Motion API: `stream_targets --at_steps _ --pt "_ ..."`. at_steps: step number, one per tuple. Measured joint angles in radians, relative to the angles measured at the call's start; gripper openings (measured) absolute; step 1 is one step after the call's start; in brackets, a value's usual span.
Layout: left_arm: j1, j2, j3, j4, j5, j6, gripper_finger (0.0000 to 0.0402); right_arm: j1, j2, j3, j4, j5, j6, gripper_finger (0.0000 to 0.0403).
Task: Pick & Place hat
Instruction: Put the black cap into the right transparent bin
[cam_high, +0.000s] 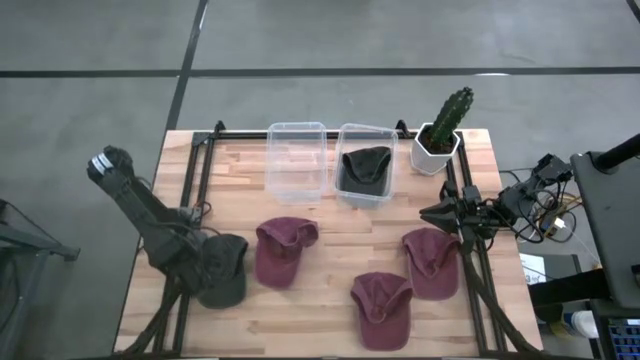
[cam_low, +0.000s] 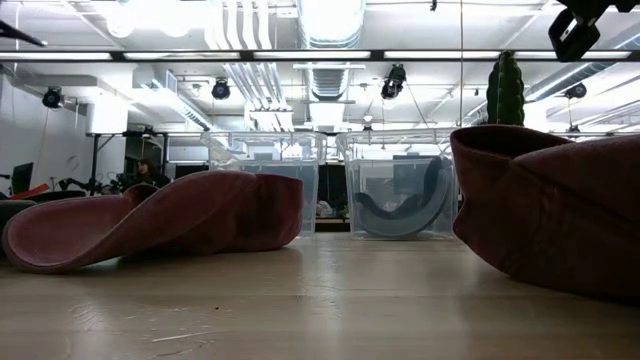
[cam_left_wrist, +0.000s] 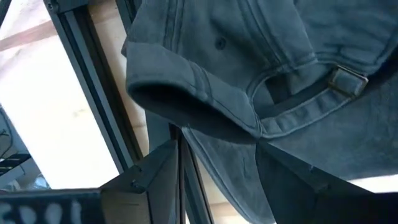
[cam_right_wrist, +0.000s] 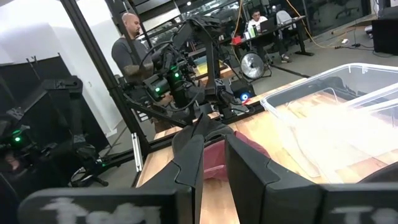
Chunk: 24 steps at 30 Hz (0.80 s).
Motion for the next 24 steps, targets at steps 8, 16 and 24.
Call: stream_targets --at_steps 8,16,24 --pt "0.0 -0.082 -0.104 0.107 0.003 -0.022 0.0208 0.0 0.0 0.0 0.0 0.0 0.0 0.0061" --pt "0.0 -0.097 -0.179 0.222 0.005 -0.029 0.0208 0.0 0.0 0.0 0.001 0.0 0.0 0.0061" --pt "0.0 -0.096 -0.206 0.259 0.006 -0.052 0.0153 0.0 0.0 0.0 0.001 0.001 0.0 0.0061"
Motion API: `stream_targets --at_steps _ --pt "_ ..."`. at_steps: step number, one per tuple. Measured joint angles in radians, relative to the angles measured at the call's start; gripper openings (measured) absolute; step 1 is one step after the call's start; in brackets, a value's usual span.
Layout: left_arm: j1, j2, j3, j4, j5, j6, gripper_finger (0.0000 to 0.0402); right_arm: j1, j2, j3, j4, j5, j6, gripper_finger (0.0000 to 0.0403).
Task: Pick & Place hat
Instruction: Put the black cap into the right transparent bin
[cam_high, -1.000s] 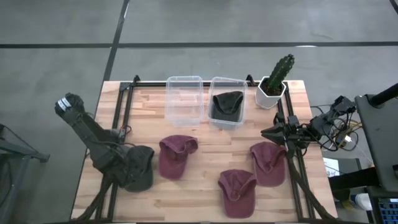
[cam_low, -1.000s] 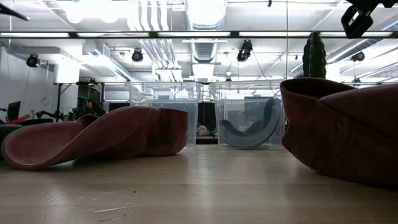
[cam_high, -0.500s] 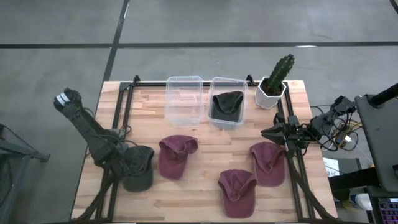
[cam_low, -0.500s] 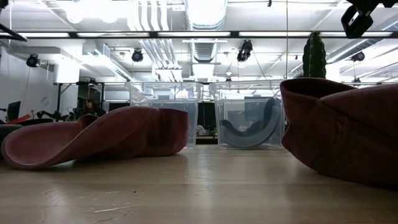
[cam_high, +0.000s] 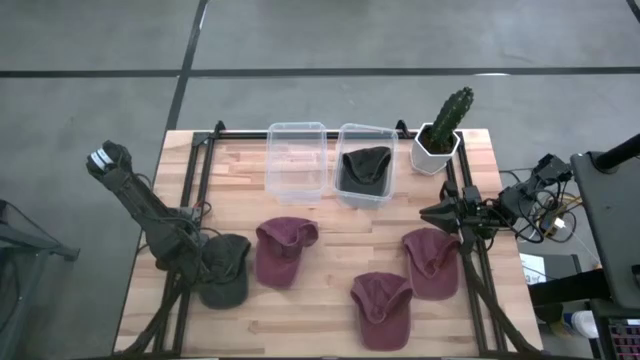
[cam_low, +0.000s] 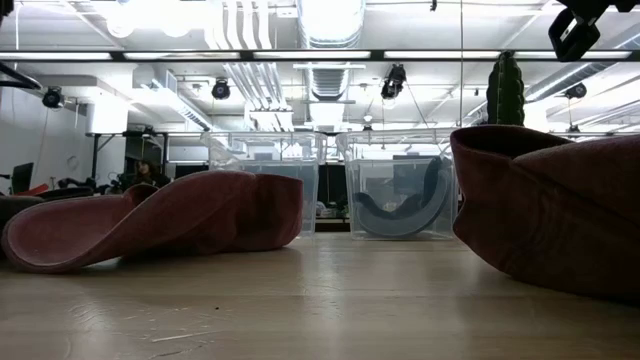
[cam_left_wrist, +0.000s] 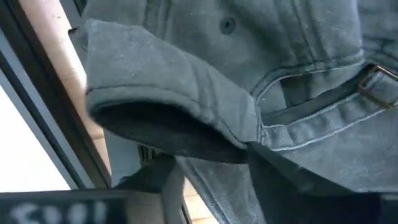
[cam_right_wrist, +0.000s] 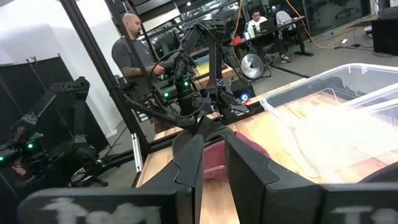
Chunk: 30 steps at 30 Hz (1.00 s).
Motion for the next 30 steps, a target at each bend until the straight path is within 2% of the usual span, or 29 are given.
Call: stream_targets --at_steps 5,7,12,16,24,27,30 --pt "0.0 0.0 0.0 -0.011 -0.001 -0.009 0.0037 0.0 0.0 0.0 0.0 0.005 0.0 0.0061" --pt "0.0 0.0 0.001 -0.018 0.006 -0.012 0.0016 0.0 0.0 0.0 0.0 0.006 0.0 0.0061" --pt "0.0 -0.015 0.004 -0.027 0.038 -0.022 0.0011 0.0 0.0 0.0 0.0 0.009 0.0 0.0061" --pt "0.0 -0.036 0.053 -0.065 0.06 -0.024 0.0009 0.0 0.0 0.0 0.0 0.009 0.0 0.0061" --pt "0.0 -0.049 0.347 -0.358 0.077 -0.027 0.0009 0.0 0.0 0.0 0.0 0.009 0.0 0.0061" --pt "0.0 -0.043 0.478 -0.434 0.016 -0.027 0.0009 0.0 0.0 0.0 0.0 0.009 0.0 0.0061" --pt "0.0 -0.033 0.593 -0.467 -0.118 -0.015 0.0009 0.0 0.0 0.0 0.0 0.009 0.0 0.0061"
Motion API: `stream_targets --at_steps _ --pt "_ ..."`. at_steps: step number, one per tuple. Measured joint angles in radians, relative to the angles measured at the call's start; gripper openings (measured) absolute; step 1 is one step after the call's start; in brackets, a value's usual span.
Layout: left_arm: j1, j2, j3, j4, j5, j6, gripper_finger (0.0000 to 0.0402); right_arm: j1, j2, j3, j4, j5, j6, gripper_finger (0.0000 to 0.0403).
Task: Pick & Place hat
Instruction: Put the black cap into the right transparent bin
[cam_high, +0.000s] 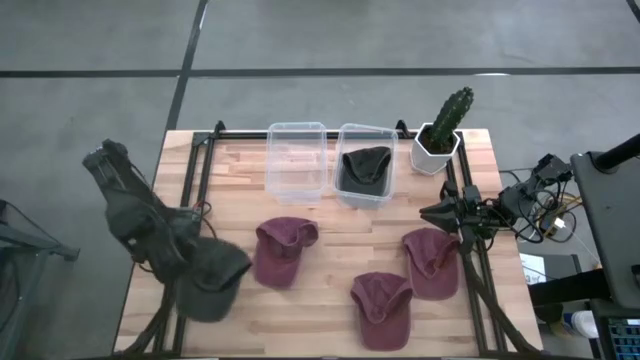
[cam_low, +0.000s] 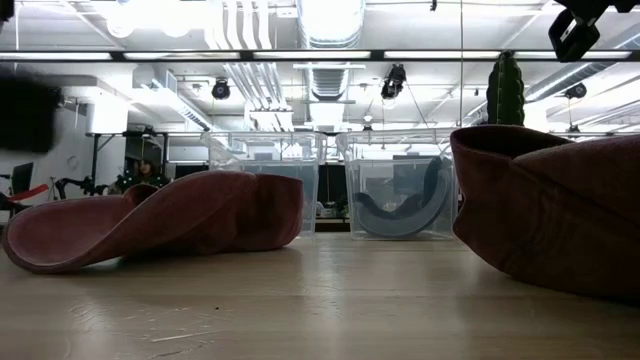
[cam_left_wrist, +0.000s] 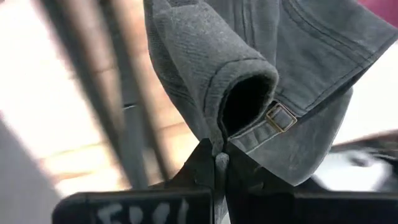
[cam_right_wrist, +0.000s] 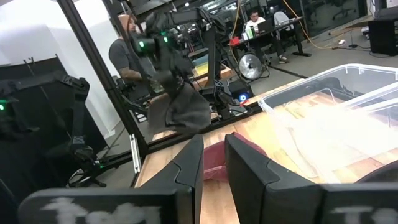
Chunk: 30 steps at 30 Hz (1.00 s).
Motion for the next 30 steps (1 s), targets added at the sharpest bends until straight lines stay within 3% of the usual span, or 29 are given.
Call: stream_targets --at_steps 8,16,21,30 --pt "0.03 0.045 0.155 -0.015 -0.502 0.145 0.0009 0.0 0.0 0.0 0.0 0.0 0.0 0.0061" --pt "0.177 0.093 0.146 0.087 -0.754 0.326 0.0008 0.0 0.006 0.0 0.032 0.0 0.0 0.0061" --pt "0.319 0.137 0.146 0.222 -0.833 0.539 0.0008 0.0 0.033 0.0 0.138 0.0 -0.025 0.0061" --pt "0.604 0.204 0.146 0.631 -0.776 1.062 0.0008 -0.002 0.097 0.0 0.213 0.034 -0.063 0.0061"
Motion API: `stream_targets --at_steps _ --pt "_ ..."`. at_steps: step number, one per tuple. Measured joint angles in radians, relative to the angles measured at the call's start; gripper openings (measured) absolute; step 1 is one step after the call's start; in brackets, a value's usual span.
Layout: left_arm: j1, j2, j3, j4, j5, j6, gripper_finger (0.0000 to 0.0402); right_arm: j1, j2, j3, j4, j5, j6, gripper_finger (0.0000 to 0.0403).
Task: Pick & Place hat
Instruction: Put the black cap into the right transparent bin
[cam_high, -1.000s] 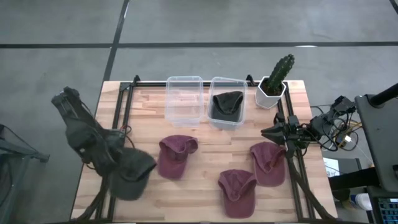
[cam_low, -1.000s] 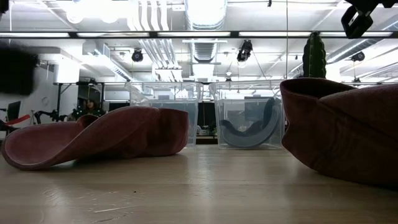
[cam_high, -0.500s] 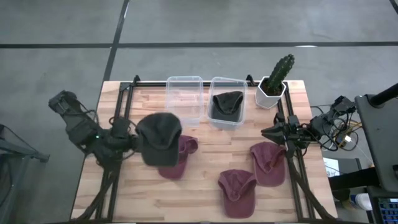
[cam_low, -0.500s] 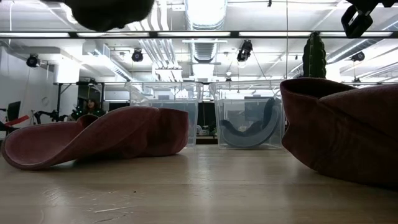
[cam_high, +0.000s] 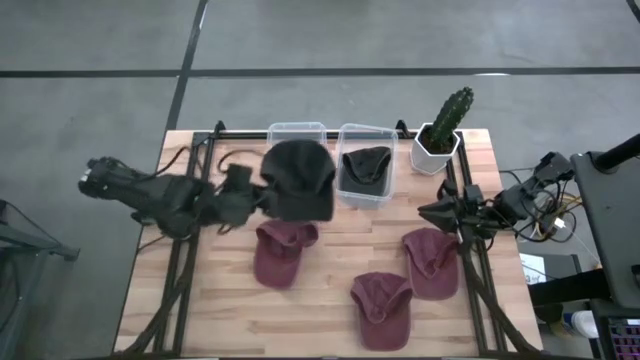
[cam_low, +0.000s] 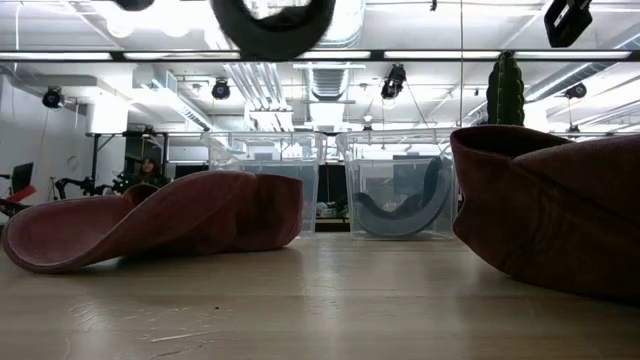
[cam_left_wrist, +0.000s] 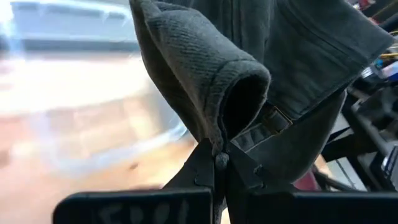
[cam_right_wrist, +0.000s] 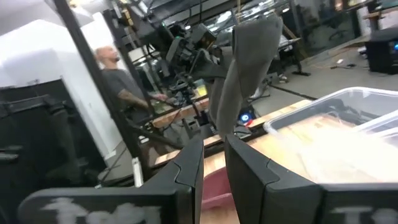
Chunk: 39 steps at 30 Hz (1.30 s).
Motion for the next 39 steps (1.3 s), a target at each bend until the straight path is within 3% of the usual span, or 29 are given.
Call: stream_targets --at_steps 7,16,28,39 --pt "0.161 0.057 0.0 0.256 0.167 0.275 0.0008 -0.02 0.08 0.002 0.109 0.069 -0.096 0.0071" --pt "0.259 0.123 0.0 0.392 0.242 0.391 0.0008 -0.124 0.192 0.088 0.123 0.114 -0.129 0.0154" --pt "0.307 0.162 0.001 0.525 0.249 0.489 0.0008 -0.296 0.392 0.239 0.114 0.112 -0.132 0.0255" --pt "0.313 0.162 0.001 0.539 0.248 0.543 0.0008 -0.401 0.596 0.381 0.09 0.111 -0.124 0.0284"
